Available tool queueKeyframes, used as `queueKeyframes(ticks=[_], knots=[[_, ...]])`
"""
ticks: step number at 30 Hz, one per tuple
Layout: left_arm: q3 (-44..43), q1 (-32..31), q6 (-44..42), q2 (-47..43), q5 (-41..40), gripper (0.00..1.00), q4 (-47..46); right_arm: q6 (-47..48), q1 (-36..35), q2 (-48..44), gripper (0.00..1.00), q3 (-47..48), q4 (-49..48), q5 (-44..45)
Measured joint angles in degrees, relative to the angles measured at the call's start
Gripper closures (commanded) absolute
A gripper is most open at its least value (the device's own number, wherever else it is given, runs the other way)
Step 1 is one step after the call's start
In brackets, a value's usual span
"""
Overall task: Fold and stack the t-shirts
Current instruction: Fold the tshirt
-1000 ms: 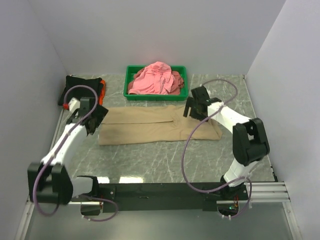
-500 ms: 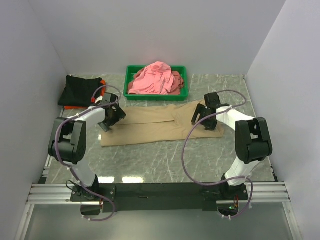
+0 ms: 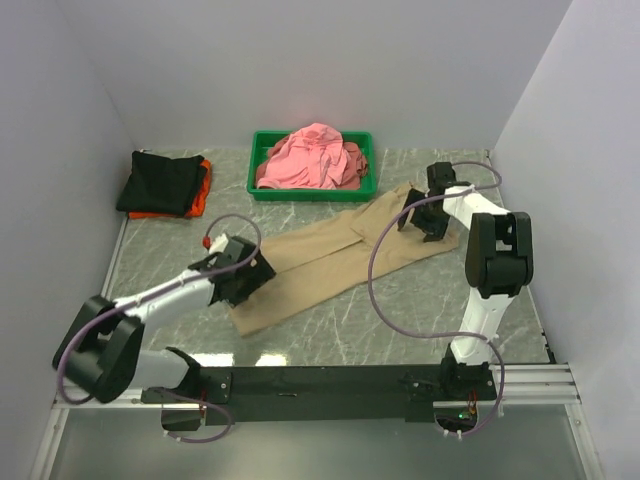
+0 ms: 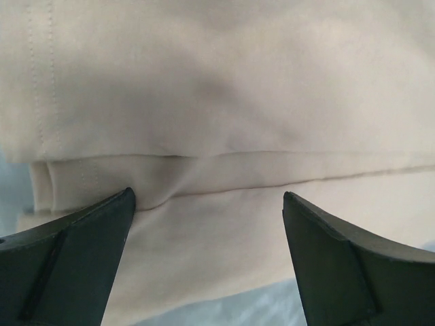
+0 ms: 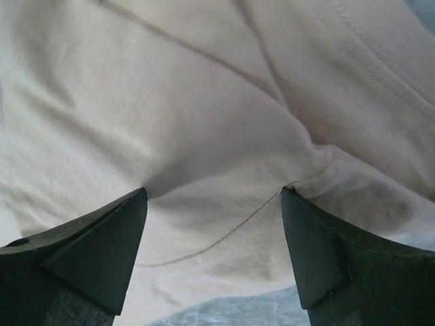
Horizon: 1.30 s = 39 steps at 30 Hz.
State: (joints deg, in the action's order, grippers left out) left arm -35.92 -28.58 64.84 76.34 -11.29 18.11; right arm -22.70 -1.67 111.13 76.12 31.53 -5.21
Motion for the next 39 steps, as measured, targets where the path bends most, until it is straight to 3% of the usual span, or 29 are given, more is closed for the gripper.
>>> queueKeyframes(ticks=[8, 14, 18, 21, 24, 29, 35, 39], knots=[[3.78, -10.38, 9.88, -7.54, 2.84, 0.01, 6.29, 3.54, 4.98, 2.91, 0.13, 5.25, 2.82, 1.05], [-0.79, -12.09, 11.13, -7.76, 0.39, 0.01, 17.51, 6.6, 4.7, 1.88, 0.13, 6.93, 4.81, 2.38], [-4.79, -12.04, 11.65, -10.16, -4.37, 0.01, 23.76, 6.91, 0.59, -5.22, 0.13, 6.99, 5.79, 6.19], [-5.29, -8.98, 11.91, -13.09, -7.52, 0.01, 26.58, 6.16, -8.85, -14.14, 0.13, 5.29, 4.52, 10.69], [-3.78, -1.33, 10.75, -15.02, -8.5, 0.01, 26.95, 5.31, -24.52, -21.53, 0.13, 1.81, 1.75, 12.85], [1.16, 9.2, 7.08, -15.54, -7.52, 0.01, 24.22, 4.33, -52.85, -19.12, 0.14, 2.34, 1.25, 14.32], [2.82, 12.92, 2.75, -11.13, -3.85, 0.06, 17.2, 3.48, -67.58, -7.8, 0.16, 7.43, 2.54, 13.03], [2.93, 13.29, 0.33, -7.28, -1.55, 0.25, 13.25, 3.06, -73.22, -0.76, 0.19, 12.35, 3.69, 13.16]])
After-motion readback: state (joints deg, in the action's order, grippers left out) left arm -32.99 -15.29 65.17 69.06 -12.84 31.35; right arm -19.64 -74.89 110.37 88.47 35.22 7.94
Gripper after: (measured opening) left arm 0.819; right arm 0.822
